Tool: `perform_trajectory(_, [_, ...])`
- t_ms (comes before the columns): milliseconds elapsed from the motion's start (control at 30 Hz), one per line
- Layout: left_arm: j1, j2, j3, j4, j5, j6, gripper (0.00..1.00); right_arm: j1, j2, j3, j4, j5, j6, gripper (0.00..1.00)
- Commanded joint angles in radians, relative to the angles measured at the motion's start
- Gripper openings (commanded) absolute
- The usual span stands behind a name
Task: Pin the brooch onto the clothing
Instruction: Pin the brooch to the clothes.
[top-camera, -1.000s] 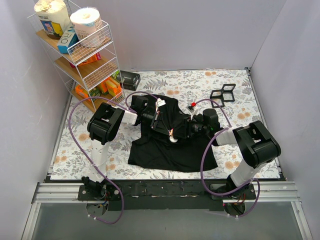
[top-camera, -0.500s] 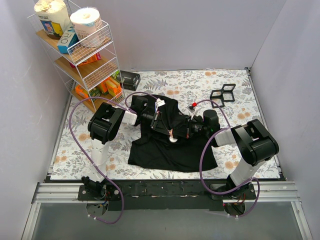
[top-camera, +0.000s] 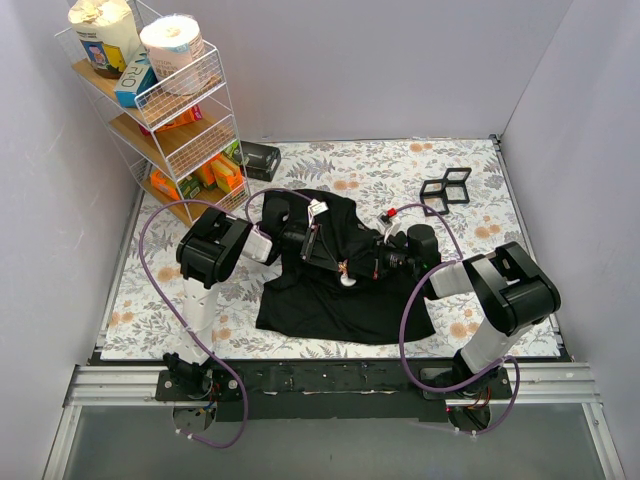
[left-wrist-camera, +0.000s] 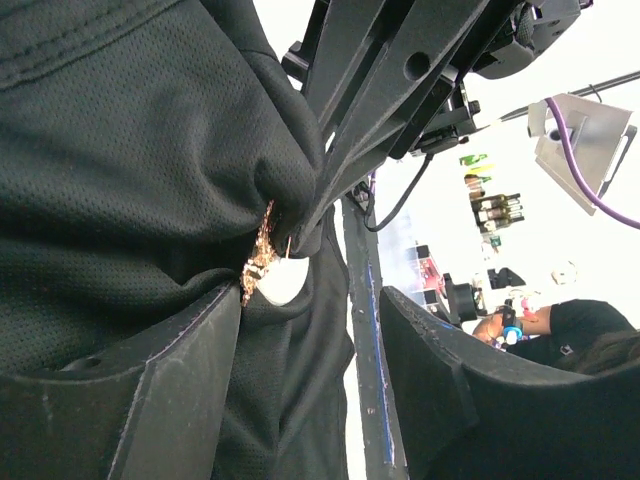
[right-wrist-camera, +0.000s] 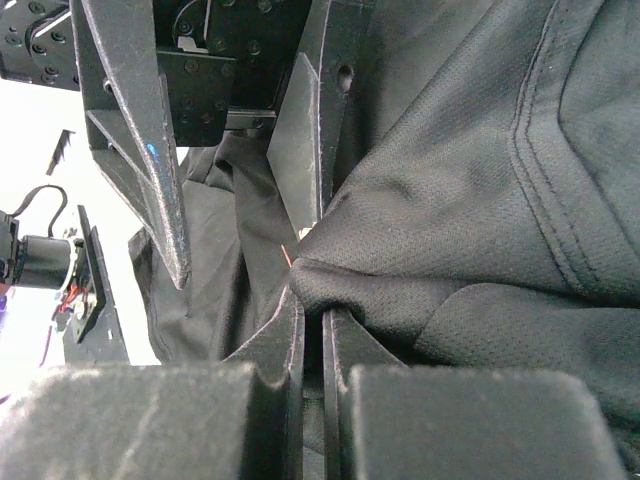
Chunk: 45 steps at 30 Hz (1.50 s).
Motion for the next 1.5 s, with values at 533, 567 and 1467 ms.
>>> perform_trajectory(533, [-0.037,-0.048,0.018,-0.251,-0.094,0.244,0.31,-0.001,-0.017,-0.032,0.180,0.038,0.145,0.01])
perform_trajectory(567, [-0.037,-0.050,0.007,-0.216,-0.091,0.215,0.31,-0.001,-0.018,-0.032,0.171,0.037,0.141,0.01])
perform_trajectory(1467, [-0.043,0.012,-0.087,0.366,-0.080,-0.251,0.00,0.000,-0.007,-0.027,0.125,0.035,0.107,0.09])
